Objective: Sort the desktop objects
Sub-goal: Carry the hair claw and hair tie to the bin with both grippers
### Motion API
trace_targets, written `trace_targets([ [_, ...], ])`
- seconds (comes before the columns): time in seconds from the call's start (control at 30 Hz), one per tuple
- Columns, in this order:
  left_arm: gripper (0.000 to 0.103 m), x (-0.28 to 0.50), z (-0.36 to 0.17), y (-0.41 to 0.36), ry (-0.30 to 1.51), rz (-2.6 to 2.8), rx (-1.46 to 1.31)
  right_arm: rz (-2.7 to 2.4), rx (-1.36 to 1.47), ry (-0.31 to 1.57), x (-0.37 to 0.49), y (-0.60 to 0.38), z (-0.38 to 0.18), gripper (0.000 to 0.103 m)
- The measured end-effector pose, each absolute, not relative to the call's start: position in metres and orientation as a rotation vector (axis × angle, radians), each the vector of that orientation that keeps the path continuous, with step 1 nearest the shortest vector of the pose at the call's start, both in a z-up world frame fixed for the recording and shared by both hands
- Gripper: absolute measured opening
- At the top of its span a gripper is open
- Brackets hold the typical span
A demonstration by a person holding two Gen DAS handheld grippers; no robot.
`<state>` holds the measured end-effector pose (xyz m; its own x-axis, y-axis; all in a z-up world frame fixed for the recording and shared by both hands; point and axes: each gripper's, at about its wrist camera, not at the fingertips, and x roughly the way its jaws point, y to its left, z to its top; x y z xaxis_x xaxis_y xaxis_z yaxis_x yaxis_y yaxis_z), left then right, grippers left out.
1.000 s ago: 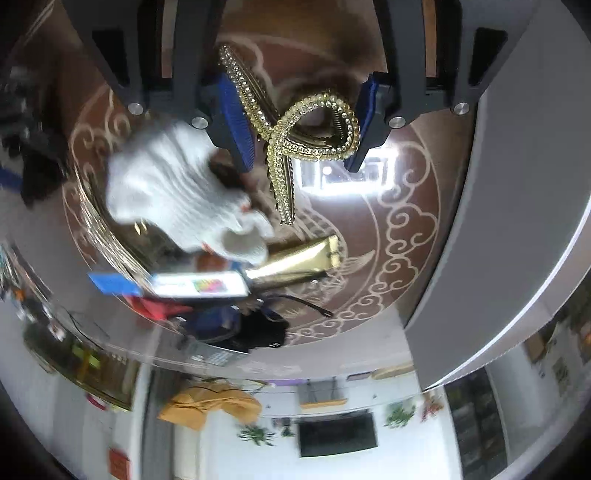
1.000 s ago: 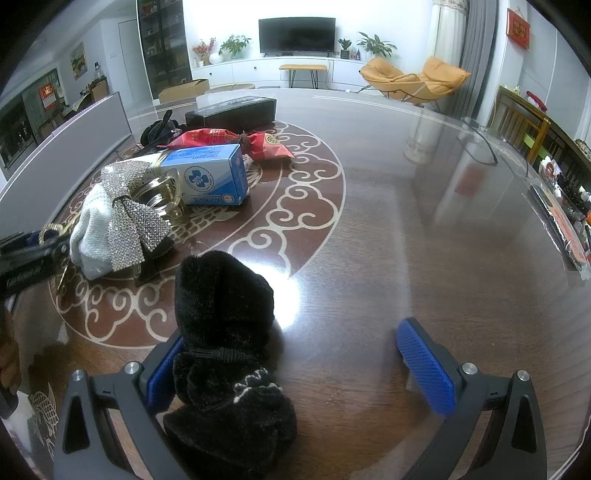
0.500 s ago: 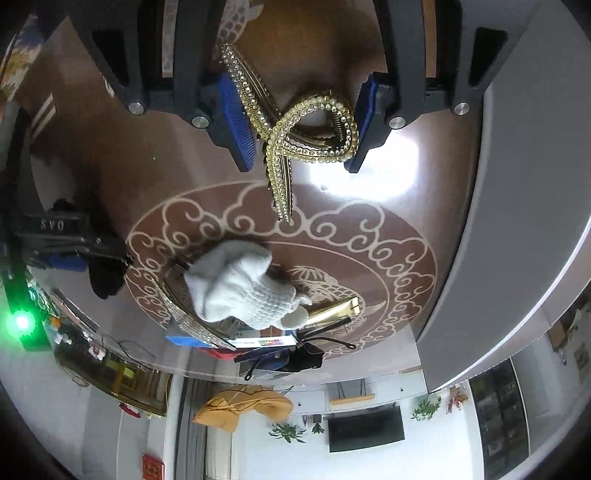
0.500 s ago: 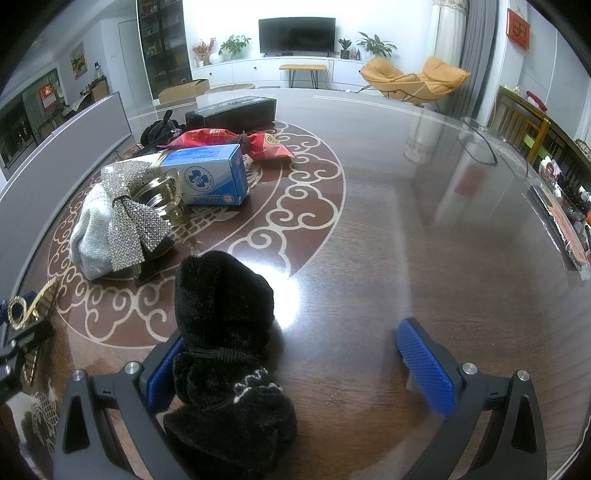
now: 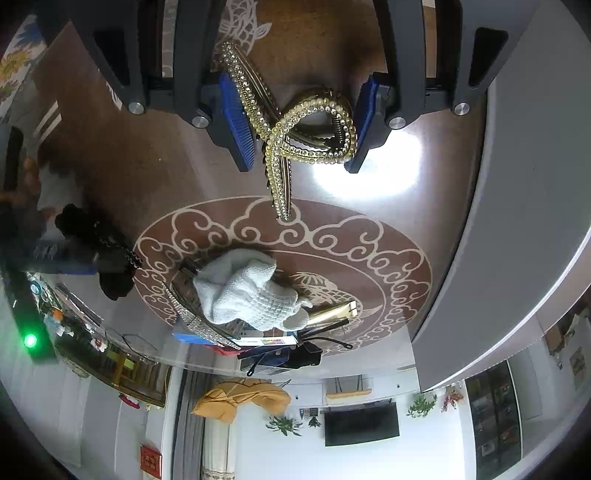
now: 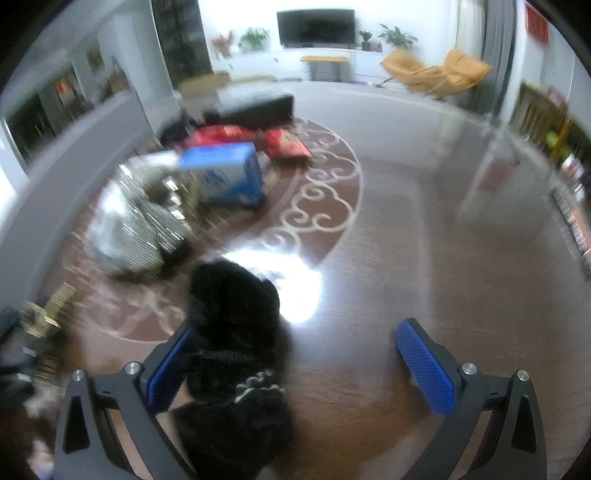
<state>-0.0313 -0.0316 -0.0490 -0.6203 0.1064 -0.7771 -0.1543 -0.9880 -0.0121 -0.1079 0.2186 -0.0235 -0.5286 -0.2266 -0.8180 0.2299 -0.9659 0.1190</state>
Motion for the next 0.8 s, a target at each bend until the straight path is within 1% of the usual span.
trace_targets([
  [0.03, 0.050, -0.031, -0.049, -0.032, 0.080, 2.704, -1.289, -2.537, 1.332, -0.050, -0.107, 0.223, -0.017, 0.103],
  [0.1, 0.050, -0.031, -0.049, -0.033, 0.065, 2.704, -1.287, -2.531, 1.294, -0.053, -0.106, 0.220, -0.007, 0.103],
  [0.17, 0.050, -0.031, -0.048, -0.035, 0.050, 2.696, -1.285, -2.492, 1.296, 0.042, -0.108, 0.204, -0.004, 0.103],
  [0.2, 0.050, -0.031, -0.048, -0.036, 0.041, 2.688, -1.284, -2.471, 1.312, 0.099, -0.109, 0.196, -0.006, 0.099],
  [0.23, 0.050, -0.029, -0.048, -0.037, 0.034, 2.678, -1.280, -2.457, 1.325, 0.149, -0.108, 0.189, -0.009, 0.092],
  [0.27, 0.050, -0.028, -0.048, -0.038, 0.028, 2.671, -1.276, -2.432, 1.354, 0.209, -0.107, 0.182, -0.013, 0.065],
  [0.3, 0.050, -0.025, -0.048, -0.040, 0.019, 2.662, -1.267, -2.398, 1.401, 0.231, -0.107, 0.178, -0.019, 0.045],
  [0.33, 0.047, -0.022, -0.047, -0.041, 0.011, 2.658, -1.256, -2.431, 1.374, 0.259, -0.102, 0.177, -0.017, 0.037],
  [0.37, 0.046, -0.017, -0.045, -0.043, 0.003, 2.661, -1.224, -2.431, 1.366, 0.248, -0.096, 0.179, -0.015, 0.034],
  [0.47, 0.045, -0.008, -0.044, -0.046, -0.067, 2.626, -1.215, -2.445, 1.333, 0.158, -0.070, 0.189, -0.006, 0.034],
  [0.63, 0.045, 0.005, -0.046, -0.039, -0.012, 2.640, -1.191, -2.471, 1.288, 0.039, -0.036, 0.201, 0.006, 0.034],
  [0.8, 0.047, 0.010, -0.046, -0.034, 0.078, 2.655, -1.195, -2.457, 1.290, 0.044, -0.019, 0.197, 0.002, 0.034],
])
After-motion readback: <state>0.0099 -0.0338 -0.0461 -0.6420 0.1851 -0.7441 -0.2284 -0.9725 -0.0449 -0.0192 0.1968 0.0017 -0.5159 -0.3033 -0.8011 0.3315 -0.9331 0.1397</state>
